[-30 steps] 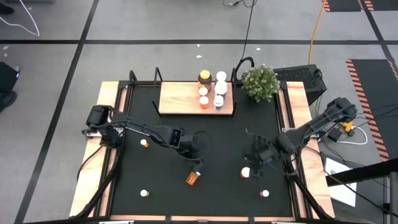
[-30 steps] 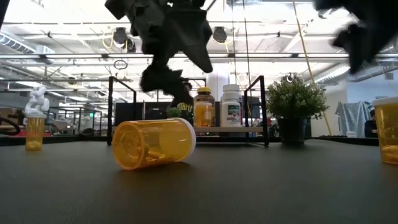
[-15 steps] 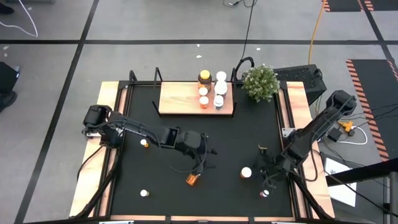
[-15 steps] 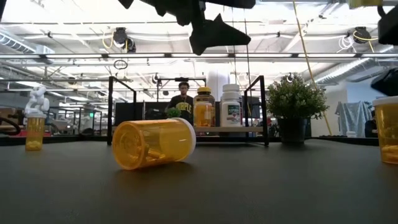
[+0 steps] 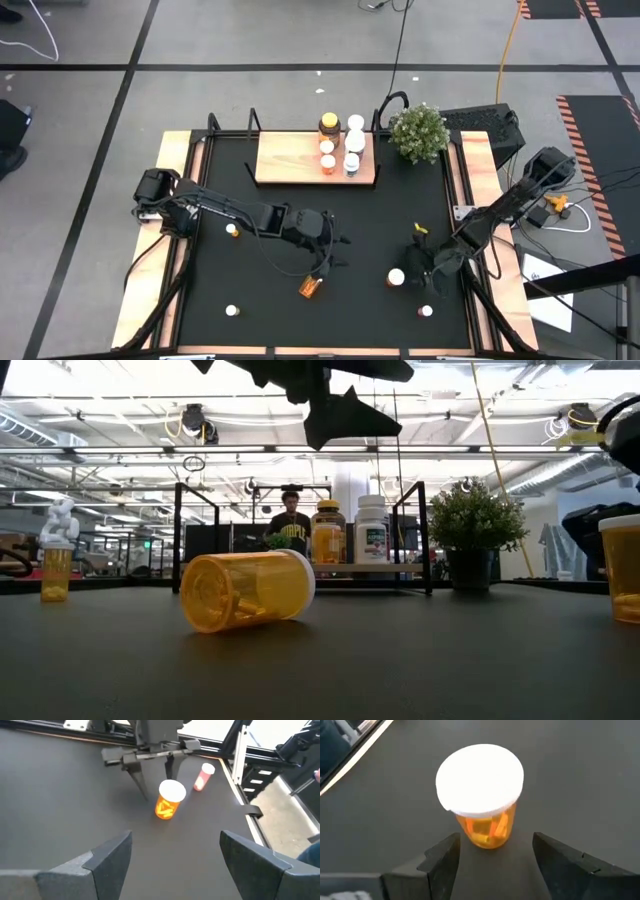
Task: Pick and place medicine bottles onto shelf by color
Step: Put the orange pill bottle on the shelf
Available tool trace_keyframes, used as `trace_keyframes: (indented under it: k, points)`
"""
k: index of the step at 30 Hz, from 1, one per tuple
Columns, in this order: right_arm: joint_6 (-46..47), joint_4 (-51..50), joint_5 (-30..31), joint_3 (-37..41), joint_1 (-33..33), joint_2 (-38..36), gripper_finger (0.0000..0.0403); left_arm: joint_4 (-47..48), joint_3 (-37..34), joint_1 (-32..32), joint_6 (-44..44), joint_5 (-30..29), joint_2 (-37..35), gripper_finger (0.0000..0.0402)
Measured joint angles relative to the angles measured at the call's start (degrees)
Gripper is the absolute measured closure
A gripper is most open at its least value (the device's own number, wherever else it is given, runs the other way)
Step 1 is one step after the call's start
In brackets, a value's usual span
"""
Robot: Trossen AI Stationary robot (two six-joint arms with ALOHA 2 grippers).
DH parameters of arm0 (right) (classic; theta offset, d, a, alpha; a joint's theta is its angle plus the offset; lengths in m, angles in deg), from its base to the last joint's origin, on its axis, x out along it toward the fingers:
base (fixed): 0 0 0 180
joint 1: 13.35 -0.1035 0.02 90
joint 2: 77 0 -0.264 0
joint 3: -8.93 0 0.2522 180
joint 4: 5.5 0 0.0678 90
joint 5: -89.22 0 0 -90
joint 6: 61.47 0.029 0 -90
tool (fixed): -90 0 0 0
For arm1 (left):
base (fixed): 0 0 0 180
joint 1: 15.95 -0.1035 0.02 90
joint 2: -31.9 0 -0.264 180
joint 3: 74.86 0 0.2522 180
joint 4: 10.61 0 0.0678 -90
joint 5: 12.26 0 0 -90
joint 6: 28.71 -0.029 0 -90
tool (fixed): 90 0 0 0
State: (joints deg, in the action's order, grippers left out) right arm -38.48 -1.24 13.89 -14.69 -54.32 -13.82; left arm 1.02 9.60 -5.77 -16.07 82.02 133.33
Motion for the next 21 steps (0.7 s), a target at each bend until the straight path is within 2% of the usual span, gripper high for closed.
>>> trace_keyframes:
  k: [6,12,21]
  points:
    - [-5.71,4.28,-7.4,0.28,3.74,2.56,0.016,-4.09,0.0,-0.02,-4.98,-0.46,0.0,0.0101]
    - [-7.86,13.1,-9.0,0.28,6.55,7.24,0.0167,-7.76,0.0,-0.8,-8.14,-2.51,0.0,0.0101]
    - [-5.62,17.65,-8.81,0.08,10.99,11.69,0.024,-6.59,-0.12,-4.79,-8.28,-2.79,-1.29,0.0101]
